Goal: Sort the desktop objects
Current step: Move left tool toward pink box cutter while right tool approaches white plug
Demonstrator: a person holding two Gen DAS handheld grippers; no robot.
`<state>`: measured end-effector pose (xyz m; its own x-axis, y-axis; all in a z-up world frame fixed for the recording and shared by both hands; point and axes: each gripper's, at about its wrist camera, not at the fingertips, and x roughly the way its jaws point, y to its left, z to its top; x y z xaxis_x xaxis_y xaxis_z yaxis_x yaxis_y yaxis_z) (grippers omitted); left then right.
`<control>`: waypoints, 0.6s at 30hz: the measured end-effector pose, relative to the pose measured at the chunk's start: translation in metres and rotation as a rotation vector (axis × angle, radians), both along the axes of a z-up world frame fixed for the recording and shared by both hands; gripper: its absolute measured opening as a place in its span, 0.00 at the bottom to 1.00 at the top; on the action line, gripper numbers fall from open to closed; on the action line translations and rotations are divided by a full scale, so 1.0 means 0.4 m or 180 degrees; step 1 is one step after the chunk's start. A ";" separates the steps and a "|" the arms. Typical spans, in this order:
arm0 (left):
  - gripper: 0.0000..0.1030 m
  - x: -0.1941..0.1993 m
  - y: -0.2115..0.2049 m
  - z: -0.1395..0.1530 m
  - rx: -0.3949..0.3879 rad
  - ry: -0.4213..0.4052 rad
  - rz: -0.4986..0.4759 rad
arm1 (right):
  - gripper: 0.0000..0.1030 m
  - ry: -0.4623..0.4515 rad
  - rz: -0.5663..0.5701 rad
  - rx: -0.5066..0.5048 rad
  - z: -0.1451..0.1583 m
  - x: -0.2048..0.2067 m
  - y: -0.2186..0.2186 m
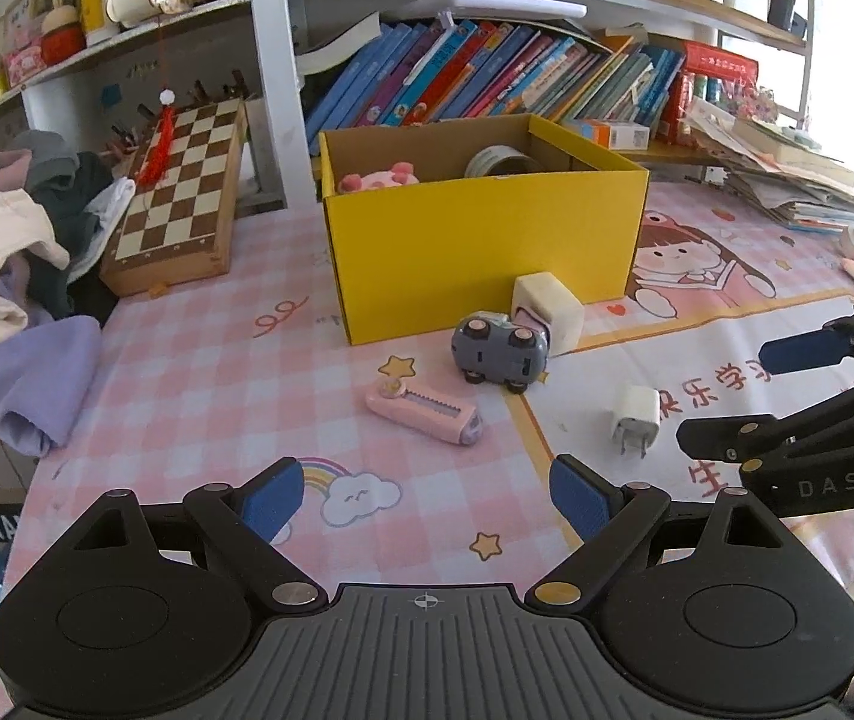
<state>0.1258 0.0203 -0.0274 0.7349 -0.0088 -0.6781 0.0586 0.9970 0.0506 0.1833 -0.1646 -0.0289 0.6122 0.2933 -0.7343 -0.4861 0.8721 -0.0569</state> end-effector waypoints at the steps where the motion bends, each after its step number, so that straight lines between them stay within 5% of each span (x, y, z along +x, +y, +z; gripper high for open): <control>1: 0.88 0.005 -0.001 -0.001 0.0000 0.0007 0.0003 | 0.75 0.0010 0.0014 -0.0005 -0.002 0.007 0.001; 7: 0.88 0.037 -0.009 -0.011 0.0000 0.0028 0.0000 | 0.74 0.0109 0.0110 -0.0022 -0.014 0.048 0.004; 11: 0.88 0.054 -0.007 -0.015 -0.0009 0.0051 0.0050 | 0.59 0.0262 0.0172 -0.0069 -0.032 0.073 0.012; 18: 0.88 0.065 0.002 -0.020 -0.0006 0.0107 0.0131 | 0.52 0.0438 0.0300 -0.0095 -0.056 0.107 0.038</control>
<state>0.1518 0.0213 -0.0355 0.7115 0.0197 -0.7024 0.0193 0.9987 0.0475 0.2262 -0.1494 -0.0513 0.4759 0.3216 -0.8186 -0.5707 0.8211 -0.0092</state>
